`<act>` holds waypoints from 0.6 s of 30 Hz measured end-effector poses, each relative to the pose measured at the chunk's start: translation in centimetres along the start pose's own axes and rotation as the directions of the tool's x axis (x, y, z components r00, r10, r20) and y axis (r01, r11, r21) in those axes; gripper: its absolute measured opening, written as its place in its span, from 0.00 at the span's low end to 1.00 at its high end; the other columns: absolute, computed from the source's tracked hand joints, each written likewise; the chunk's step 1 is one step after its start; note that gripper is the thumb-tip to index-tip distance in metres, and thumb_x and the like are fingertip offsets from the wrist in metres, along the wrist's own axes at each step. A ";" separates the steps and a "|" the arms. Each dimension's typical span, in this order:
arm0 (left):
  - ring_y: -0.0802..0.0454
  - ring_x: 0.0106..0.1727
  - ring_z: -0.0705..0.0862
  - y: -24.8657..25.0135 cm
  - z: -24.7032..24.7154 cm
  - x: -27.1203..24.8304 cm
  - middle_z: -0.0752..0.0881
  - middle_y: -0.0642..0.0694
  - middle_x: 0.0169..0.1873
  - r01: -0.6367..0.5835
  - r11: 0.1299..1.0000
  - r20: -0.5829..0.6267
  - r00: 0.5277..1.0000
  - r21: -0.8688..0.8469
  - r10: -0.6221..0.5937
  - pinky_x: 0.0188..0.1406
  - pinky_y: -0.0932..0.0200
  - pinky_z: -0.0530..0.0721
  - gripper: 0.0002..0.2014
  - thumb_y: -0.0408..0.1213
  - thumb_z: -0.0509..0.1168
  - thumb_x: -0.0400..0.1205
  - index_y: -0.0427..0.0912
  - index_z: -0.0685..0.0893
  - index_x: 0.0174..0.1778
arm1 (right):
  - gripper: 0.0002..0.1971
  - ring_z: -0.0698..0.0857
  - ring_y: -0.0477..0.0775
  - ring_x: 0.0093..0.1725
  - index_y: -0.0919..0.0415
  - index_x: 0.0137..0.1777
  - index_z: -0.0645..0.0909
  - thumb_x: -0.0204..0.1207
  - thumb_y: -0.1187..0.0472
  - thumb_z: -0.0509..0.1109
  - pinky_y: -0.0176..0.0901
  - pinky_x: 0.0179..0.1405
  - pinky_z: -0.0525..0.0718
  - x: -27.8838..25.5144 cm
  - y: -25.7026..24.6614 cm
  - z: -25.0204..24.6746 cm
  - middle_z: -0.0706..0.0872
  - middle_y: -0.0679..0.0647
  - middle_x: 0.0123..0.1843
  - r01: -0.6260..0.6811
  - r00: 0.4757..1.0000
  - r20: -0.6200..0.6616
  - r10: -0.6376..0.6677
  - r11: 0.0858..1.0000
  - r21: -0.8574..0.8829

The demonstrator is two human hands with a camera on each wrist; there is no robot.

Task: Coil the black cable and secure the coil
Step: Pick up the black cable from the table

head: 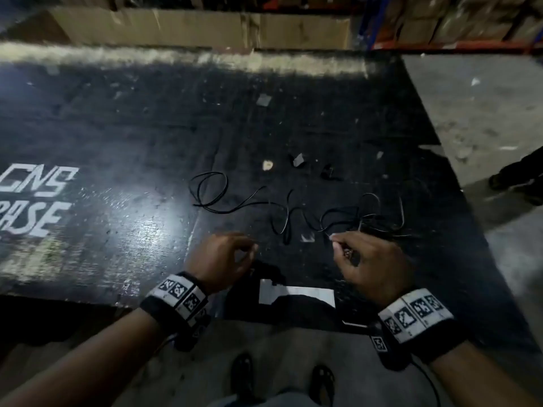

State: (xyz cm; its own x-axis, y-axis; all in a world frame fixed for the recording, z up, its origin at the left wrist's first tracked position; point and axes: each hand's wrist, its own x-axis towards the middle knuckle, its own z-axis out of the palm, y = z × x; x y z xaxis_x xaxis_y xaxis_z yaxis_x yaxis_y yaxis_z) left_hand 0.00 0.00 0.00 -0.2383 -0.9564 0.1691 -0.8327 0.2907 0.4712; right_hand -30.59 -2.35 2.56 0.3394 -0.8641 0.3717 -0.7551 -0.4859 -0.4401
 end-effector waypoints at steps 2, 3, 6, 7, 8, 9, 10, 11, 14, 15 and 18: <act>0.53 0.37 0.89 -0.8 0.0 0.1 0.92 0.51 0.39 0.046 0.999 -0.019 0.999 -0.013 -0.046 0.37 0.51 0.88 0.12 0.46 0.67 0.85 0.46 0.93 0.43 | 0.08 0.94 0.51 0.42 0.52 0.51 0.92 0.77 0.55 0.72 0.49 0.39 0.92 0.9 -0.4 1.3 0.96 0.46 0.47 -0.022 1.000 -0.003 0.022 1.000 0.016; 0.51 0.36 0.89 -1.4 0.0 0.2 0.92 0.50 0.38 0.065 0.998 -0.035 0.997 -0.012 -0.066 0.36 0.50 0.88 0.13 0.46 0.66 0.84 0.45 0.93 0.42 | 0.08 0.94 0.51 0.42 0.52 0.50 0.92 0.77 0.55 0.72 0.49 0.38 0.92 1.4 -0.6 2.0 0.96 0.46 0.46 -0.028 0.999 0.016 0.028 0.999 0.028; 0.48 0.38 0.91 -3.1 -1.1 1.4 0.93 0.50 0.39 0.168 0.986 -0.093 0.982 0.015 -0.166 0.37 0.49 0.89 0.15 0.50 0.65 0.82 0.47 0.94 0.43 | 0.08 0.94 0.50 0.41 0.52 0.50 0.92 0.75 0.55 0.73 0.42 0.38 0.91 3.6 -1.9 4.0 0.95 0.46 0.45 -0.032 0.997 0.070 0.029 0.999 0.033; 0.47 0.39 0.91 -3.9 -1.5 1.9 0.93 0.50 0.41 0.198 0.980 -0.130 0.972 0.019 -0.194 0.38 0.49 0.90 0.13 0.49 0.66 0.80 0.49 0.94 0.44 | 0.08 0.93 0.50 0.42 0.52 0.51 0.91 0.75 0.55 0.73 0.41 0.40 0.90 4.3 -2.2 4.6 0.95 0.46 0.46 -0.030 0.995 0.096 0.026 0.999 0.037; 0.48 0.40 0.91 -4.9 -2.0 2.4 0.93 0.51 0.42 0.244 0.969 -0.165 0.957 0.023 -0.237 0.39 0.50 0.90 0.10 0.48 0.68 0.78 0.50 0.94 0.45 | 0.10 0.93 0.51 0.45 0.52 0.54 0.90 0.75 0.53 0.73 0.42 0.43 0.89 5.2 -2.4 5.4 0.94 0.47 0.48 -0.046 0.990 0.137 0.043 0.999 0.025; 0.48 0.41 0.91 -5.5 -2.3 2.9 0.93 0.52 0.44 0.270 0.962 -0.194 0.947 0.041 -0.257 0.39 0.52 0.90 0.08 0.46 0.71 0.77 0.51 0.94 0.46 | 0.13 0.92 0.53 0.49 0.53 0.57 0.89 0.75 0.52 0.73 0.44 0.48 0.89 5.7 -2.7 6.1 0.94 0.48 0.51 -0.048 0.981 0.189 0.045 0.999 0.007; 0.47 0.44 0.91 -6.4 -2.7 3.6 0.93 0.52 0.45 0.303 0.951 -0.214 0.935 0.067 -0.283 0.40 0.53 0.89 0.08 0.45 0.73 0.77 0.52 0.94 0.49 | 0.16 0.90 0.54 0.54 0.54 0.60 0.88 0.75 0.49 0.73 0.47 0.54 0.88 6.3 -2.9 7.0 0.93 0.49 0.55 -0.045 0.970 0.238 0.048 0.999 -0.021; 0.46 0.47 0.91 -7.2 -2.8 4.3 0.92 0.51 0.48 0.334 0.938 -0.217 0.926 0.090 -0.309 0.42 0.53 0.89 0.10 0.46 0.74 0.77 0.52 0.93 0.52 | 0.20 0.88 0.55 0.59 0.54 0.64 0.86 0.75 0.46 0.73 0.49 0.59 0.87 6.8 -3.0 7.9 0.91 0.50 0.58 -0.038 0.958 0.284 0.051 0.998 -0.050; 0.43 0.62 0.86 -9.4 -2.6 6.5 0.89 0.46 0.58 0.415 0.898 -0.159 0.906 0.149 -0.392 0.50 0.48 0.88 0.19 0.49 0.74 0.78 0.49 0.89 0.64 | 0.25 0.84 0.55 0.66 0.53 0.70 0.82 0.77 0.42 0.71 0.53 0.66 0.83 7.9 -3.4 10.3 0.88 0.49 0.63 -0.035 0.915 0.394 0.087 0.990 -0.137; 0.41 0.64 0.85 -9.9 -2.4 7.1 0.88 0.44 0.61 0.429 0.888 -0.132 0.902 0.168 -0.411 0.53 0.46 0.87 0.21 0.50 0.74 0.79 0.48 0.88 0.67 | 0.22 0.83 0.55 0.65 0.52 0.68 0.83 0.78 0.43 0.70 0.53 0.64 0.83 8.2 -3.4 10.9 0.88 0.49 0.62 -0.039 0.911 0.400 0.097 0.988 -0.151; 0.38 0.65 0.84 -11.0 -1.7 8.8 0.87 0.40 0.61 0.441 0.866 -0.082 0.897 0.235 -0.435 0.56 0.45 0.87 0.19 0.47 0.73 0.81 0.46 0.88 0.67 | 0.13 0.85 0.57 0.59 0.54 0.57 0.88 0.80 0.49 0.70 0.52 0.57 0.84 9.1 -3.1 11.9 0.90 0.50 0.54 -0.052 0.928 0.355 0.111 0.984 -0.172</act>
State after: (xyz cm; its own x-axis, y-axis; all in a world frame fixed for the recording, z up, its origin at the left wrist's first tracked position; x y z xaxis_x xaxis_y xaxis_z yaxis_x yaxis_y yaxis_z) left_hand 7.92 -11.51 -2.18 0.1893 -0.9818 0.0175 -0.9438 -0.1770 0.2790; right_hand -18.46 -10.27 -2.42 0.4300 -0.9028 0.0060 -0.8570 -0.4103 -0.3116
